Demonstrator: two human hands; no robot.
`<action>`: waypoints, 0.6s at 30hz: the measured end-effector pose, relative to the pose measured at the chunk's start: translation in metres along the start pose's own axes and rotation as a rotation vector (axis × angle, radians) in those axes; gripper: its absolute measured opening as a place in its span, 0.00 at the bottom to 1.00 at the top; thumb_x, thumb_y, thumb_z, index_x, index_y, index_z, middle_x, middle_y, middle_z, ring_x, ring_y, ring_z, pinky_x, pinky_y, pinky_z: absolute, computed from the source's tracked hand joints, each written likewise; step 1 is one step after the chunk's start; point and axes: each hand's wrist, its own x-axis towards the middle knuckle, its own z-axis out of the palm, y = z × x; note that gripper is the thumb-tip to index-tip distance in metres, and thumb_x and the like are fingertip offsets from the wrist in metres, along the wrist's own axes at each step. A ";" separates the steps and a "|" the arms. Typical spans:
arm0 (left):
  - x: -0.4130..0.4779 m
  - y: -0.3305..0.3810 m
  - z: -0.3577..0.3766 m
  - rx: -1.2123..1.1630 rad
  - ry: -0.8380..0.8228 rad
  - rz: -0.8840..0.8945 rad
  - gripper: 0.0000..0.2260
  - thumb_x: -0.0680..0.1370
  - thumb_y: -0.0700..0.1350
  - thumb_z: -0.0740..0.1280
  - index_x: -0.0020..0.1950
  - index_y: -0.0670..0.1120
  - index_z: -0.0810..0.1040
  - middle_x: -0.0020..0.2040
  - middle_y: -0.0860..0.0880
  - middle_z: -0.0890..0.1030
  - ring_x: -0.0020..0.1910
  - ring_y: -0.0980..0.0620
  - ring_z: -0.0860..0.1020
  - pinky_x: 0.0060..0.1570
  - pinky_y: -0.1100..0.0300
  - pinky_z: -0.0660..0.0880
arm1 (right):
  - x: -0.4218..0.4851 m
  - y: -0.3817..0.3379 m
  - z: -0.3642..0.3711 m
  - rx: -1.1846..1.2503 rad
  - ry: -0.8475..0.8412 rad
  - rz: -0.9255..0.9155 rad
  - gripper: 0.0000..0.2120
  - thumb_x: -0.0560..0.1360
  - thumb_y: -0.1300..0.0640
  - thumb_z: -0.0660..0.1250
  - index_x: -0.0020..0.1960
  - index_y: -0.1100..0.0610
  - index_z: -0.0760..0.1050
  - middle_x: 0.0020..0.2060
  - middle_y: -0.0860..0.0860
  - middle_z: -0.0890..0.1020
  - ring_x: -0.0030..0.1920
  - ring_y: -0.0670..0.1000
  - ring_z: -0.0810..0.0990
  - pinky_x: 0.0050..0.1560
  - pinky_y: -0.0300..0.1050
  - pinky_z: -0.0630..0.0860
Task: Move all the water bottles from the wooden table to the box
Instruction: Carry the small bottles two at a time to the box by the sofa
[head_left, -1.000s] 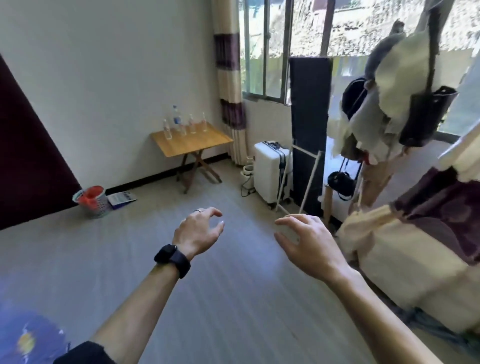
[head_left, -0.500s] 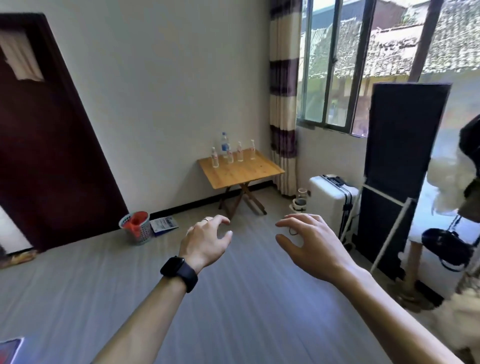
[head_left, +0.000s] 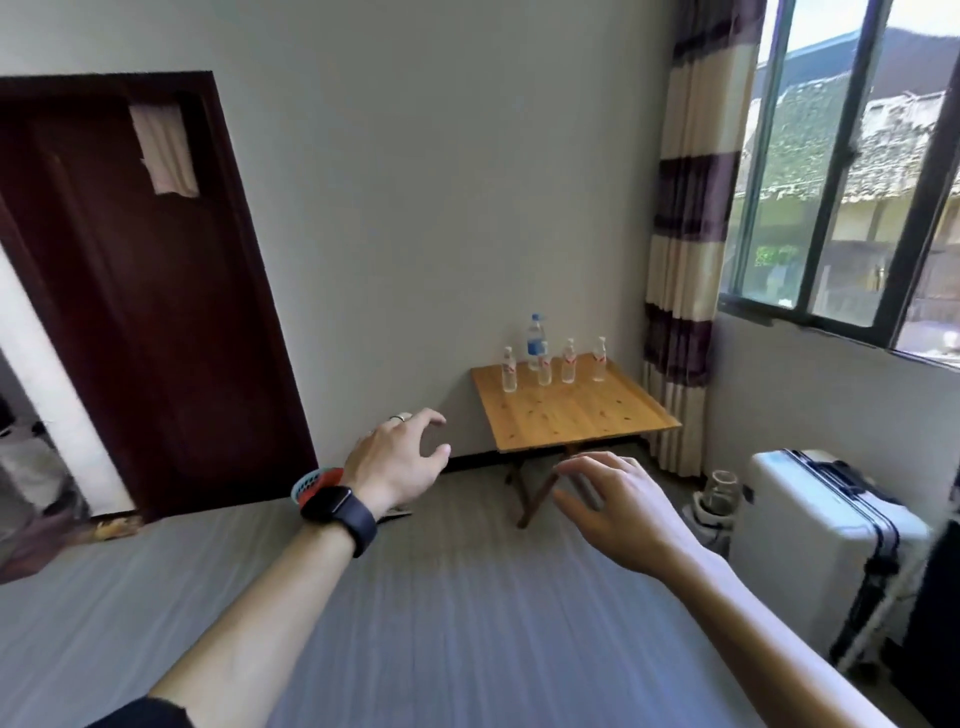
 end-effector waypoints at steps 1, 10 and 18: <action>0.022 -0.005 0.002 0.003 0.001 -0.011 0.16 0.79 0.56 0.64 0.67 0.57 0.74 0.64 0.51 0.78 0.64 0.48 0.76 0.61 0.52 0.74 | 0.027 0.008 0.005 0.004 -0.004 -0.001 0.17 0.77 0.37 0.63 0.64 0.39 0.76 0.63 0.38 0.76 0.65 0.47 0.71 0.60 0.38 0.66; 0.199 -0.061 0.045 -0.004 0.019 -0.051 0.15 0.79 0.56 0.65 0.66 0.58 0.75 0.64 0.53 0.78 0.64 0.50 0.76 0.61 0.54 0.74 | 0.235 0.063 0.072 0.041 -0.032 -0.058 0.18 0.78 0.36 0.61 0.65 0.38 0.75 0.65 0.39 0.75 0.67 0.46 0.69 0.59 0.38 0.64; 0.386 -0.139 0.088 -0.052 0.043 -0.004 0.17 0.80 0.55 0.65 0.69 0.60 0.75 0.67 0.54 0.78 0.67 0.51 0.74 0.64 0.58 0.71 | 0.427 0.104 0.149 -0.012 0.012 -0.056 0.21 0.78 0.35 0.61 0.69 0.38 0.71 0.68 0.41 0.74 0.70 0.48 0.67 0.63 0.43 0.67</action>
